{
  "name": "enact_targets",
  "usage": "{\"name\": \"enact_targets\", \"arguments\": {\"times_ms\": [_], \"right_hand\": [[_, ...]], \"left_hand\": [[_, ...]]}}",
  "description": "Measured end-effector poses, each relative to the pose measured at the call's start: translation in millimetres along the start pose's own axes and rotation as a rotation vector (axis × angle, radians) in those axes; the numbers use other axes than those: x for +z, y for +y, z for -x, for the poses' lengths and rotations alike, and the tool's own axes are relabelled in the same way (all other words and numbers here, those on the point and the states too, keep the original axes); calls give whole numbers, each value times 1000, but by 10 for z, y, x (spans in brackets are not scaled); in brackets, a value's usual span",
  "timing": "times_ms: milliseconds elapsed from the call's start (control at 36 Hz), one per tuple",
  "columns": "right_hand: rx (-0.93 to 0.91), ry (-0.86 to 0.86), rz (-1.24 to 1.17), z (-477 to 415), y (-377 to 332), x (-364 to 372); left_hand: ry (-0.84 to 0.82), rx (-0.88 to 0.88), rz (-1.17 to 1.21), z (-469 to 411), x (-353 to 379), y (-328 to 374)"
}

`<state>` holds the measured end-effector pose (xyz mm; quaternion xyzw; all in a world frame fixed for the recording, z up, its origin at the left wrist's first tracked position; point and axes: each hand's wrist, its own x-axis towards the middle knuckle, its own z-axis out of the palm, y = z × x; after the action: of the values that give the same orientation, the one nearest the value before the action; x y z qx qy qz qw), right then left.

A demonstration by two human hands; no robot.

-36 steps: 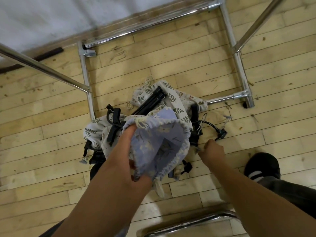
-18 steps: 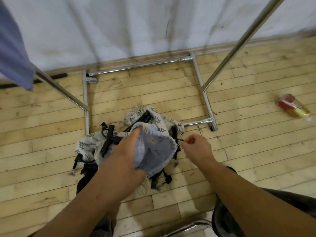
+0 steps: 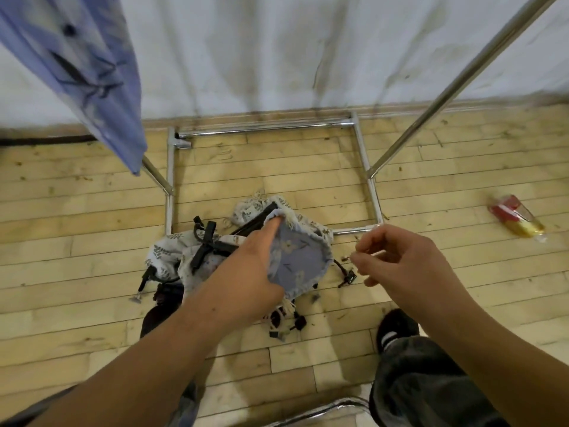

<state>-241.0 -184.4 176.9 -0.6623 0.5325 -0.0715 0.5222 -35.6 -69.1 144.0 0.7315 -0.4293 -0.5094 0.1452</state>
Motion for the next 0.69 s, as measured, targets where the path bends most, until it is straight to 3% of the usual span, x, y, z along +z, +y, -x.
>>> {"name": "enact_targets", "arguments": {"times_ms": [250,694], "right_hand": [[-149,-41,228,-171,140,272],[-212,-66,346,-249,240,358]], "left_hand": [[31,23,103,6,88,15],[63,5,68,31,96,-15]]}}
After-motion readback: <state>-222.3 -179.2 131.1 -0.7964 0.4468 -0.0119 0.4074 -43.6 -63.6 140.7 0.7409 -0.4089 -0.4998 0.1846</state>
